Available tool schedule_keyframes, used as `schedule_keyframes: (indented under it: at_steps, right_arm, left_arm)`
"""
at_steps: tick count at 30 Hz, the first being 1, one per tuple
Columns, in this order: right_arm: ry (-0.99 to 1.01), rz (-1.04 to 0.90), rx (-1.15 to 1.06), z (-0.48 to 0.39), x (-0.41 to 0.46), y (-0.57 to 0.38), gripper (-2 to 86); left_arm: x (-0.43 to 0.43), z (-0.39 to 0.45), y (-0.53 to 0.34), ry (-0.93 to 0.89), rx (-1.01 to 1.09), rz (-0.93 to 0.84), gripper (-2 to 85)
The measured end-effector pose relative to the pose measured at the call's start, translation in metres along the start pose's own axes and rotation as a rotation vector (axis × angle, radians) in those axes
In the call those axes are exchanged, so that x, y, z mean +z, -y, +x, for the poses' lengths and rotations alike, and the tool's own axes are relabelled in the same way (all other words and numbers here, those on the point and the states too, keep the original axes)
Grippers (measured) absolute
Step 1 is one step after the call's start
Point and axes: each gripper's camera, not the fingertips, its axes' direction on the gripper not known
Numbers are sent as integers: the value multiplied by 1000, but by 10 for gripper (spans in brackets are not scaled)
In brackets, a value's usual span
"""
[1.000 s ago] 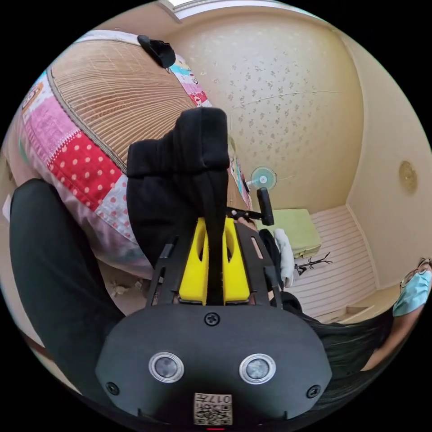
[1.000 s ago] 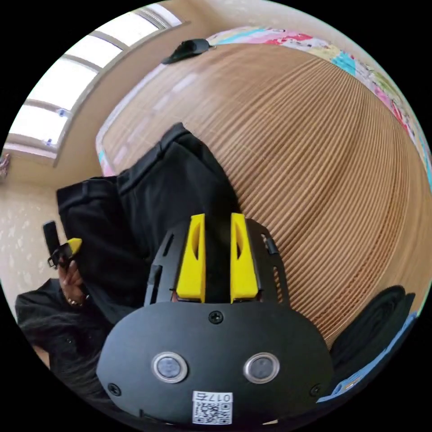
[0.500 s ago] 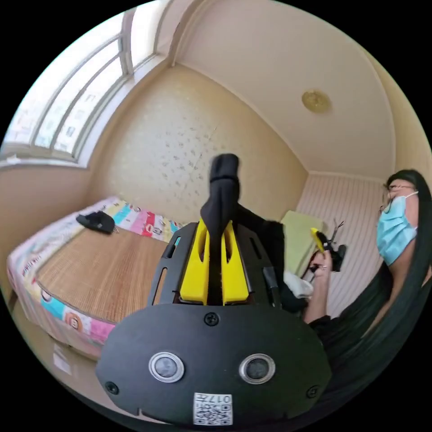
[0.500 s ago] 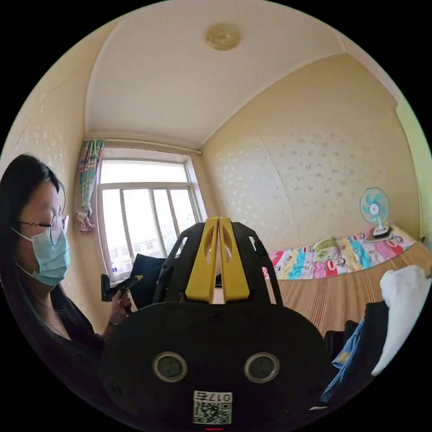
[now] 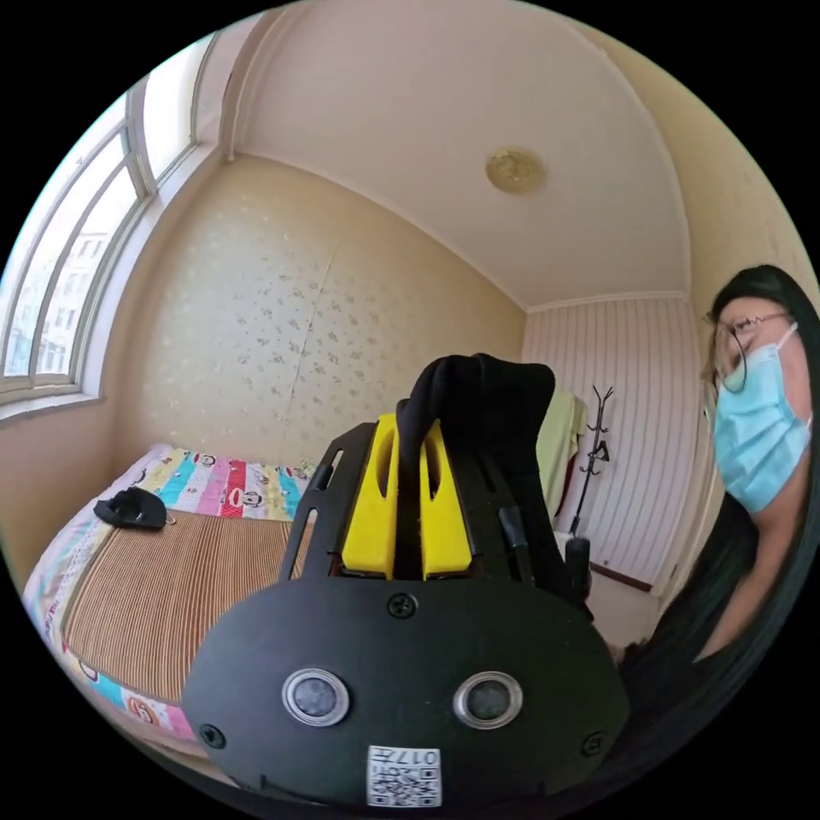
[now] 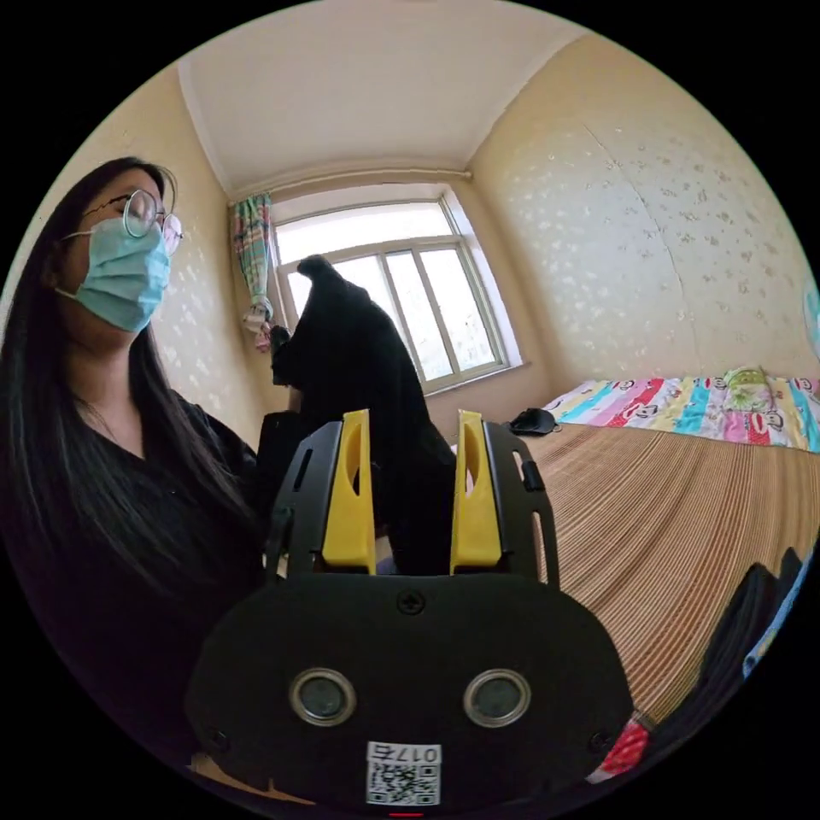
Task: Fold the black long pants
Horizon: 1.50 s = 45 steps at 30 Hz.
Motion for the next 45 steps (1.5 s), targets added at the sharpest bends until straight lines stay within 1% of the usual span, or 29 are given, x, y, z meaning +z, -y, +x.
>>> schedule_keyframes:
  at_steps: [2, 6, 10, 12, 15, 16, 18, 19, 20, 21, 22, 23, 24, 25, 26, 27, 28, 29, 31, 33, 35, 36, 37, 38, 39, 40, 41, 43, 45]
  right_arm:
    - [40, 47, 70, -17, 0, -31, 147]
    - [20, 71, 127, -43, 1, -49, 161]
    - [21, 148, 86, -68, -17, -42, 239]
    - [62, 152, 48, -70, -21, -39, 255]
    - [172, 127, -6, -69, -18, -36, 273]
    - [206, 90, -41, -72, -11, -37, 276]
    - [188, 40, -59, -77, 6, -40, 273]
    - [147, 48, -51, -80, 17, -43, 266]
    - [124, 81, -25, -79, 27, -42, 216]
    - [122, 102, -8, -78, 30, -40, 191]
    - [125, 141, 11, -74, 34, -30, 100]
    - [93, 142, 5, -70, 36, -14, 51]
    - [54, 133, 0, -69, 35, -4, 47]
    - [-54, 151, -40, -70, 25, 16, 42]
    - [-186, 213, -108, -75, 8, 35, 39]
    - [-246, 247, -130, -77, -2, 46, 38]
    - [-326, 321, -148, -76, -23, 68, 37]
    - [-353, 402, -147, -72, -43, 91, 36]
    - [-389, 456, -168, -64, -53, 130, 36]
    - [-563, 444, -238, -57, -35, 174, 37]
    - [-829, 360, -311, -16, 20, 250, 41]
    - [-862, 337, -300, 5, 36, 275, 43]
    - [-900, 276, -251, 55, 68, 327, 48]
    - [-938, 206, -176, 115, 100, 378, 57]
    - [-963, 169, -134, 146, 114, 399, 61]
    - [-1028, 73, -44, 202, 137, 426, 59]
    - [-1088, -9, 87, 246, 149, 432, 65]
    - [-1063, -3, 173, 278, 156, 410, 83]
    - [-992, -45, 161, 298, 168, 367, 97]
  left_arm:
    - [4, 15, 11, 29, -44, 62, 33]
    - [10, 39, 30, 23, -49, 96, 34]
    - [14, 70, 42, -11, 18, 130, 35]
    - [12, 76, 44, -41, 19, 144, 35]
    - [11, 88, 48, 6, 47, 152, 36]
    - [13, 90, 49, 22, 53, 159, 36]
    - [16, 91, 51, 24, 61, 157, 36]
    - [18, 90, 53, 9, 65, 148, 36]
    - [20, 89, 54, -9, 68, 137, 36]
    - [20, 88, 54, -15, 69, 134, 36]
    - [20, 86, 53, -23, 74, 130, 36]
    - [16, 84, 53, -13, 82, 140, 36]
    - [13, 82, 53, -3, 86, 146, 35]
    - [4, 78, 56, 10, 93, 155, 35]
    - [-3, 71, 62, 4, 104, 154, 34]
    - [-6, 67, 67, -1, 114, 150, 34]
    - [-9, 55, 77, -9, 131, 138, 35]
    - [-6, 38, 90, -34, 131, 119, 36]
    - [11, 8, 111, -82, 129, 87, 37]
    - [49, -18, 138, -31, 173, 38, 38]
    - [137, -65, 183, 91, 238, -41, 41]
    - [166, -82, 196, 117, 244, -63, 42]
    - [228, -125, 223, 163, 221, -120, 49]
    - [288, -177, 245, 185, 155, -191, 60]
    - [313, -204, 252, 193, 117, -234, 68]
    - [355, -259, 254, 237, 17, -343, 82]
    - [377, -305, 243, 322, -64, -416, 96]
    - [385, -354, 206, 414, -121, -438, 95]
    - [390, -393, 146, 385, -123, -495, 96]
